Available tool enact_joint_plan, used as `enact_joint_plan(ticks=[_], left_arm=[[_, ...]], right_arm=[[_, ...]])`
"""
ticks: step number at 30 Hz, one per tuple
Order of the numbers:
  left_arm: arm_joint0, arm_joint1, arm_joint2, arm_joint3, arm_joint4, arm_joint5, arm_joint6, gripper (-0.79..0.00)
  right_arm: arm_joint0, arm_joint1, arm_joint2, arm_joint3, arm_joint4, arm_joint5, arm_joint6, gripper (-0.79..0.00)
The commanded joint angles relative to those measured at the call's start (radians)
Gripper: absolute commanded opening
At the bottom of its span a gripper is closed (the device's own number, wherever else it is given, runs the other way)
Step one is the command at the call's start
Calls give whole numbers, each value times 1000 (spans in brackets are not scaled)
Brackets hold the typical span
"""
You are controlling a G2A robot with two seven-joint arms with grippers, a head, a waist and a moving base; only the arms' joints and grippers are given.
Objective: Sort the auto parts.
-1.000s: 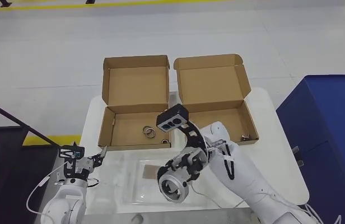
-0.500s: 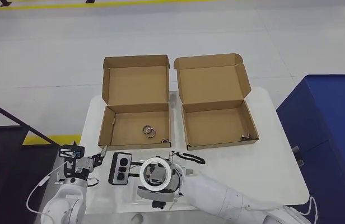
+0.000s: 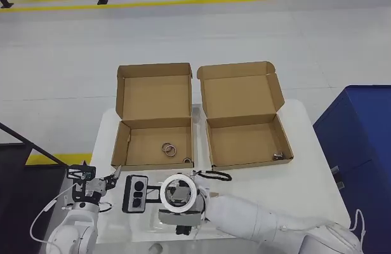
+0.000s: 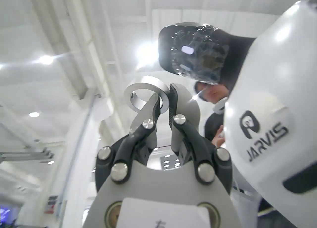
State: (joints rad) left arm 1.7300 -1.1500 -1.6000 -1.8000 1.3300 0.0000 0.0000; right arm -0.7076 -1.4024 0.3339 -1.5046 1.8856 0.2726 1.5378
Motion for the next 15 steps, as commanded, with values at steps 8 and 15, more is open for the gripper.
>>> enact_joint_plan(ticks=[8,15], left_arm=[[0,0,0,0,0,0,0,0],[0,0,0,0,0,0,0,0]], right_arm=[[-11,9,223,38,-494,-484,-2,-785],[-2,25,281,100,-649,-557,-2,-785]])
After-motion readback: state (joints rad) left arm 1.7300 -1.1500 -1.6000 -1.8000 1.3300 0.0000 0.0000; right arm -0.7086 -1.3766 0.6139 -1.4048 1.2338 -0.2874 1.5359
